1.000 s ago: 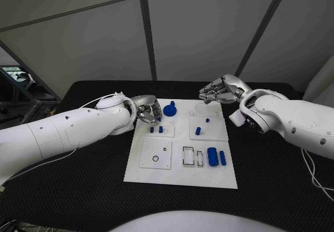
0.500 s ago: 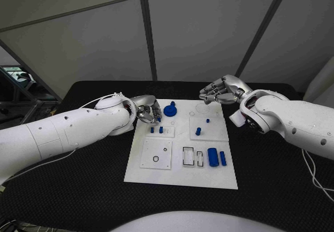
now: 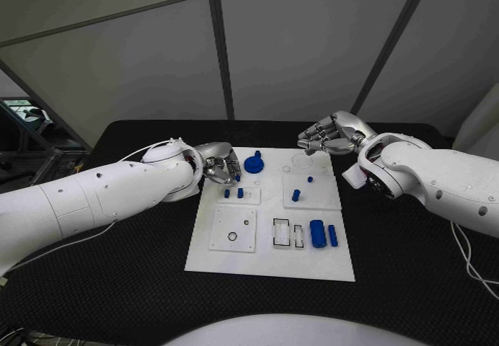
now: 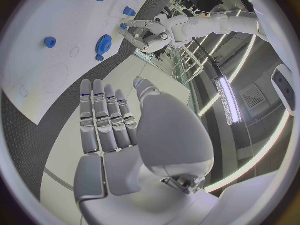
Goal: Assemble the parts on the task board
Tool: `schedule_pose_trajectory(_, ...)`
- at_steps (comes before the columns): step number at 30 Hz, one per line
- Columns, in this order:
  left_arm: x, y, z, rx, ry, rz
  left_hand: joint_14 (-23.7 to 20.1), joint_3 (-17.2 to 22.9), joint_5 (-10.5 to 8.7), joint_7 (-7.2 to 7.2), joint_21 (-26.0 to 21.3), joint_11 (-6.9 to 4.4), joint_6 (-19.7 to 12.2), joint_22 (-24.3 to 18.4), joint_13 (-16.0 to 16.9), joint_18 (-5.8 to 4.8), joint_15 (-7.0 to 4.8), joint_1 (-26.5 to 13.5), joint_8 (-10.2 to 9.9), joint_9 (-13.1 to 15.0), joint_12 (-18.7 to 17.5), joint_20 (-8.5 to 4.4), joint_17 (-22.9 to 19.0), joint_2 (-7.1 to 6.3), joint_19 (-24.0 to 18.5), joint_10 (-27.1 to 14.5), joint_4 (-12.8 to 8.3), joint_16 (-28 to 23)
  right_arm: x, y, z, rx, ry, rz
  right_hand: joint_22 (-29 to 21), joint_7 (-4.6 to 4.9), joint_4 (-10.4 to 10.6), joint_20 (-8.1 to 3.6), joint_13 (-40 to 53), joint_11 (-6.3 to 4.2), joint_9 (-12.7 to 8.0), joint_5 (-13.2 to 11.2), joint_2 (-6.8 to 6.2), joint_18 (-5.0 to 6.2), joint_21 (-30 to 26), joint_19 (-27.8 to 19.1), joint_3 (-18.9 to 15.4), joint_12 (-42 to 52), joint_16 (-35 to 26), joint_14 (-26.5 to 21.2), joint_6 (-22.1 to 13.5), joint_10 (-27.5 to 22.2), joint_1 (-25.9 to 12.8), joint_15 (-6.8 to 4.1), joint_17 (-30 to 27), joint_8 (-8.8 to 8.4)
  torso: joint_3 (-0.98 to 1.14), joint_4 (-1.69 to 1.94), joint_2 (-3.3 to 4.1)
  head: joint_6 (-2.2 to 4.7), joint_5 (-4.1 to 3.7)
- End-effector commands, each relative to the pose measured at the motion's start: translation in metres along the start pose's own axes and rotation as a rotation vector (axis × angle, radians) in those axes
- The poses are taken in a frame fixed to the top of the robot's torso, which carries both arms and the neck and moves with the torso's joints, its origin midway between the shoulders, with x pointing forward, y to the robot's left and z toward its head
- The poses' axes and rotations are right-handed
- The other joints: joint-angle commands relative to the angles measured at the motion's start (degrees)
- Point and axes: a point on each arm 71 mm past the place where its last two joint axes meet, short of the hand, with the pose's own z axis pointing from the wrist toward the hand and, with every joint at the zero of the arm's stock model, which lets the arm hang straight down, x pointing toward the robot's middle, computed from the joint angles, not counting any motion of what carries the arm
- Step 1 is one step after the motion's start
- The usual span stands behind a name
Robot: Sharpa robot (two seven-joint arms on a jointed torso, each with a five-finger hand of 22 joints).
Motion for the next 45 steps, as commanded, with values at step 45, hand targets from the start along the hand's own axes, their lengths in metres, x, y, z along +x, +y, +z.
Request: schedule_pose_trajectory(45, -0.039, 0.036, -0.057, 0.130, -0.346, -1.105, -14.1, -2.2, 0.25, 0.80, -35.2, 1.14, 2.5, -18.2, 1.5, 5.23, 1.26, -1.4, -1.4, -1.5, 0.1, 1.51, -28.9, 0.98, -17.4, -1.1, 0.4, -18.1, 0.013, -0.002, -0.018, 0.027, 0.106, -0.836, 25.0, -3.97, -5.9, -7.69, 0.2, -4.40, 0.0, -4.2, -2.86, -1.18, 31.8, 13.4, 6.6, -2.0, 29.0, 18.3, 6.3, 5.7, 2.2, -7.10, 20.8, -0.37, -0.17, -0.09, -0.01, 2.93, -5.32)
